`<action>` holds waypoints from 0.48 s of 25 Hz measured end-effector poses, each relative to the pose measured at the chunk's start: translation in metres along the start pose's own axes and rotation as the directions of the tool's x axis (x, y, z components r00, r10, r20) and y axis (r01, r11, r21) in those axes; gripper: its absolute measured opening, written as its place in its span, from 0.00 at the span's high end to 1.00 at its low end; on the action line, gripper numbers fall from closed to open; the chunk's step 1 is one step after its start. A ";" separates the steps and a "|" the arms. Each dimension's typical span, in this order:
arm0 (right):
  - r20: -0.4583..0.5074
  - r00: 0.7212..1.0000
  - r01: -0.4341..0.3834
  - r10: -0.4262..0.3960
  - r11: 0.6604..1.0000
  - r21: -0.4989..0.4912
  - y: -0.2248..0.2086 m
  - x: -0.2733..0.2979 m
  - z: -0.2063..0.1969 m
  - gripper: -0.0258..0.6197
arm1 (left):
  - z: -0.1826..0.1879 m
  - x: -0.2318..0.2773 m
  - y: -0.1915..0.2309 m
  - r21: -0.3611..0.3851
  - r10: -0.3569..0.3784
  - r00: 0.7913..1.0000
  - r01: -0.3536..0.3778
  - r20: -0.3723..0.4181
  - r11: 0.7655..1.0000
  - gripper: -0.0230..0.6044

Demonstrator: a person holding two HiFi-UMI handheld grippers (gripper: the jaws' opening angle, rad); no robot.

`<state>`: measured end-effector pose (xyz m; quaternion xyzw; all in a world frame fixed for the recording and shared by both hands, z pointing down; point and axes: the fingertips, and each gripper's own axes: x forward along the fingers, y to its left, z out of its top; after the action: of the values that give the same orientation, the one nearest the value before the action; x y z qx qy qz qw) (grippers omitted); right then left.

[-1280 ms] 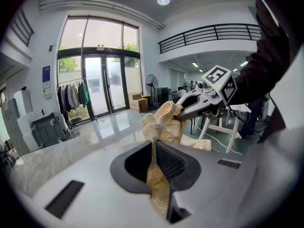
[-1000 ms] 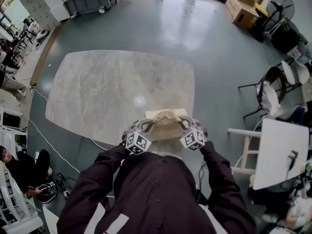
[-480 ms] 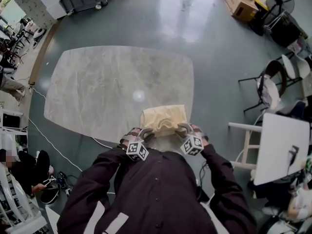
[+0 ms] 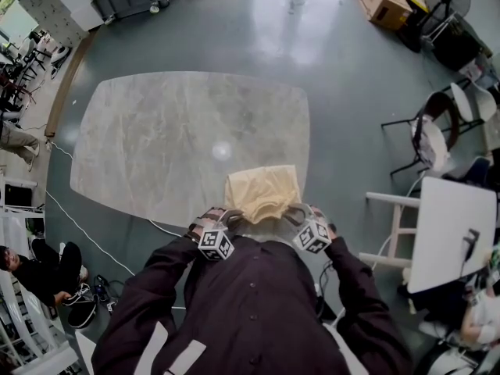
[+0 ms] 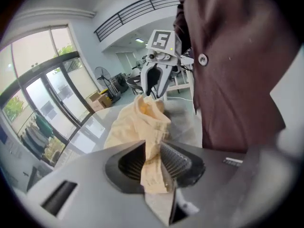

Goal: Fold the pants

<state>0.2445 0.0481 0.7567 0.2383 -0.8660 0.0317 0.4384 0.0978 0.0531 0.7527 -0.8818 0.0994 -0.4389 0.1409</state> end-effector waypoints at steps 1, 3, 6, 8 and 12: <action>0.031 0.999 0.009 -0.011 0.998 0.061 -0.003 -0.006 0.008 0.75 | 0.003 -0.004 0.006 -0.054 0.016 1.000 -0.015 0.013 0.998 0.81; 0.100 0.994 0.030 -0.049 0.983 0.180 -0.014 -0.017 0.026 0.75 | 0.010 -0.013 0.022 -0.177 0.052 0.998 -0.045 0.039 0.983 0.82; 0.201 0.967 0.071 -0.153 0.929 0.364 -0.040 -0.034 0.057 0.77 | 0.029 -0.030 0.056 -0.369 0.141 0.985 -0.096 0.096 0.924 0.84; 0.256 0.939 0.088 -0.228 0.883 0.462 -0.057 -0.045 0.080 0.84 | 0.041 -0.043 0.084 -0.488 0.220 0.967 -0.131 0.129 0.863 0.90; 0.304 0.881 0.122 -0.361 0.797 0.592 -0.089 -0.071 0.123 0.94 | 0.060 -0.074 0.137 -0.662 0.364 0.919 -0.181 0.149 0.727 0.96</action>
<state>0.2278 -0.0353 0.6131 0.4676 -0.8511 0.1752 0.1624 0.0954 -0.0438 0.6171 -0.9031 0.3514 -0.2296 -0.0901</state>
